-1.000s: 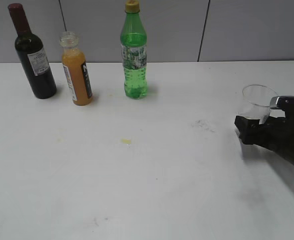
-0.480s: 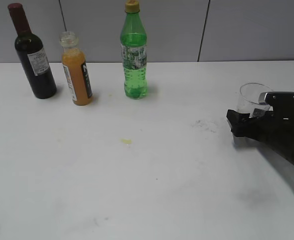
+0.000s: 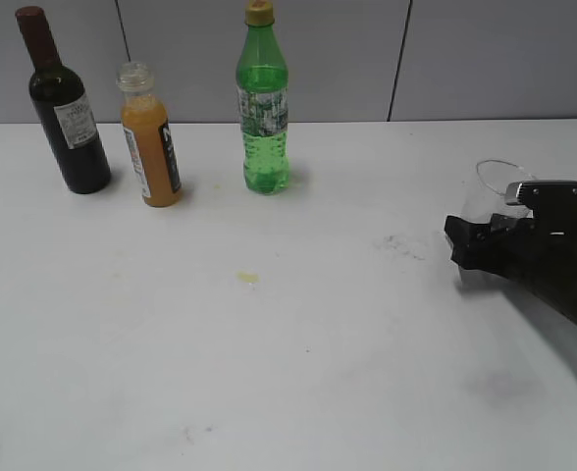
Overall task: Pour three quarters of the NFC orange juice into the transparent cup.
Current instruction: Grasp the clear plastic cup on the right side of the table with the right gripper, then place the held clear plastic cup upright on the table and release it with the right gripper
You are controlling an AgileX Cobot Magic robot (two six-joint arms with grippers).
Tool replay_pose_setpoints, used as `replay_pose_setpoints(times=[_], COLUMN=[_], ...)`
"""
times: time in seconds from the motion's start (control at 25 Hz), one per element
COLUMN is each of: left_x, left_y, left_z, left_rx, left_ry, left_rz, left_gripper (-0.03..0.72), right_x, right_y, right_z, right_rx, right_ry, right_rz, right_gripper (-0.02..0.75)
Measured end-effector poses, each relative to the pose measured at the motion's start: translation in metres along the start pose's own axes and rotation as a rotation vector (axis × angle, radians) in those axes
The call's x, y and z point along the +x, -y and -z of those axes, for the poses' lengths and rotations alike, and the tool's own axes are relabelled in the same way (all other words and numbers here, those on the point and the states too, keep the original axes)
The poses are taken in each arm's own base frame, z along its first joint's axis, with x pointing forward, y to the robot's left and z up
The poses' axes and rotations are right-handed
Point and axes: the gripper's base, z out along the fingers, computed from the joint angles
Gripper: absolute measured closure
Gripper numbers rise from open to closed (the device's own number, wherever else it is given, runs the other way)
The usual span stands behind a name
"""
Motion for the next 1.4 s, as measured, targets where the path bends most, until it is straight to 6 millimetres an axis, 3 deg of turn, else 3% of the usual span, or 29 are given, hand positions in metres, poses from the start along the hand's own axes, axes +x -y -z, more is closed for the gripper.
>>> replay_pose_setpoints(times=[0.2,0.4,0.56,0.76,1.12,1.4], left_x=[0.0,0.0,0.0,0.0,0.0,0.0], left_y=[0.0,0.0,0.0,0.0,0.0,0.0], left_z=[0.0,0.0,0.0,0.0,0.0,0.0], left_rx=[0.0,0.0,0.0,0.0,0.001,0.001], left_ry=[0.0,0.0,0.0,0.0,0.0,0.0], left_rz=[0.0,0.0,0.0,0.0,0.0,0.0], left_gripper=[0.449,0.449,0.449,0.449,0.449,0.449], right_x=[-0.021,-0.042,-0.037,-0.032,-0.032,-0.042], right_y=[-0.006,-0.03,-0.049,-0.071,-0.16,-0.205], right_z=[0.002,0.011,0.02,0.027,0.029,0.013], right_rx=[-0.054,-0.31,-0.551,-0.725,-0.953,-0.99], right_ry=[0.056,0.108,0.072,0.045,0.086,0.115], right_rz=[0.07,0.197,0.249,0.306,0.369,0.453], right_gripper=[0.21,0.21,0.21,0.21,0.21,0.211])
